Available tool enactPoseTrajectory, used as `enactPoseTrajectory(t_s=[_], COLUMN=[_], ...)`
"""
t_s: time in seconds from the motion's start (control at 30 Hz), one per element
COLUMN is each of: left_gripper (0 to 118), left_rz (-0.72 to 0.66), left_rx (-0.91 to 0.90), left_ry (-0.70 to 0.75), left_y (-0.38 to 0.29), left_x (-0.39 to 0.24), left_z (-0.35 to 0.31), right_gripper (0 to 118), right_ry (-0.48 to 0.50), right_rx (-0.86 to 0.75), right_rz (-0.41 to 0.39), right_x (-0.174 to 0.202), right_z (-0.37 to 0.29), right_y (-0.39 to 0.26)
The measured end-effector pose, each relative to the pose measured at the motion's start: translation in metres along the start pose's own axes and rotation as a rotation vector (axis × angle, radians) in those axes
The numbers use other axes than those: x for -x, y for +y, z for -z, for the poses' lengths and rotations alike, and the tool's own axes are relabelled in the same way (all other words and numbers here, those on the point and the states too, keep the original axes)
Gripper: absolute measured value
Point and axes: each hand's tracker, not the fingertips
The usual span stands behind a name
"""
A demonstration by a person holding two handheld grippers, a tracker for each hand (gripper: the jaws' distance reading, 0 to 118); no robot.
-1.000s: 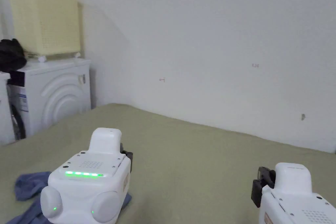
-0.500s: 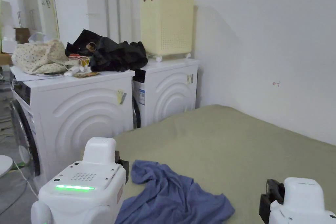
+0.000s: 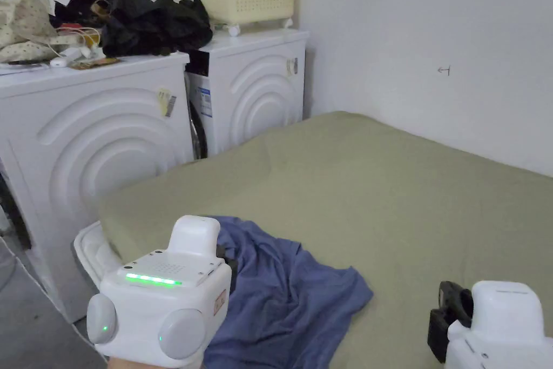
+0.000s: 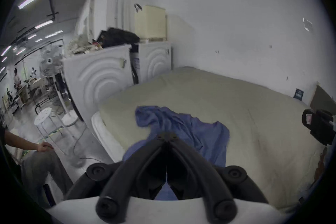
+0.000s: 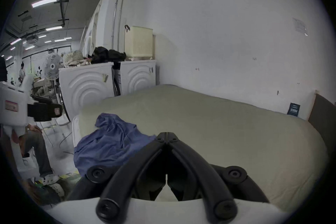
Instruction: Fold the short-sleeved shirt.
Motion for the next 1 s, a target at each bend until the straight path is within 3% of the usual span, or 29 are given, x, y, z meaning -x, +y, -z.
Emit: enactPoseTrajectory(t_s=[0.27,0.3,0.33,0.37,0.4,0.53,0.63,0.7,0.73,0.77,0.8,0.83,1.0], left_gripper=[1,16,48,90,115,114,114,110,101,81,36,6,6], left_rz=[0.015,0.032,0.020,0.013,0.032,0.039,-0.041,0.078,0.145,0.170,0.154,0.129,0.130], left_rx=[0.343,0.393,0.397,0.433,0.470,0.519,0.621,0.597,0.612,0.594,0.560,0.545,0.516], left_ry=[-0.146,-0.162,-0.183,-0.212,-0.192,-0.216,-0.256,-0.170,-0.166,-0.135,-0.130,-0.106,-0.069], left_y=[-0.026,-0.028,-0.030,-0.033,-0.037,-0.044,-0.052,-0.055,-0.054,-0.053,-0.049,-0.043,-0.027], left_x=[-0.032,-0.035,-0.036,-0.038,-0.040,-0.052,-0.062,-0.072,-0.078,-0.080,-0.078,-0.076,-0.077], left_z=[0.133,0.145,0.152,0.162,0.170,0.183,0.194,0.196,0.194,0.191,0.184,0.180,0.156], right_gripper=[0,0,0,0,0,0,0,0,0,0,0,0,0], right_ry=[-0.044,-0.052,-0.059,-0.062,-0.066,-0.078,-0.085,-0.086,-0.091,-0.096,-0.101,-0.107,-0.165], right_rx=[0.136,0.150,0.163,0.178,0.194,0.242,0.266,0.281,0.289,0.292,0.297,0.302,0.293], right_rz=[0.018,0.020,0.025,0.034,0.045,0.073,0.082,0.084,0.084,0.089,0.096,0.102,0.117], right_x=[-0.028,-0.031,-0.034,-0.036,-0.039,-0.046,-0.050,-0.053,-0.055,-0.057,-0.061,-0.064,-0.090], right_z=[0.021,0.023,0.024,0.026,0.027,0.026,0.020,0.009,0.001,-0.007,-0.018,-0.029,-0.090], right_y=[-0.050,-0.055,-0.060,-0.065,-0.071,-0.086,-0.093,-0.096,-0.097,-0.099,-0.100,-0.101,-0.102])
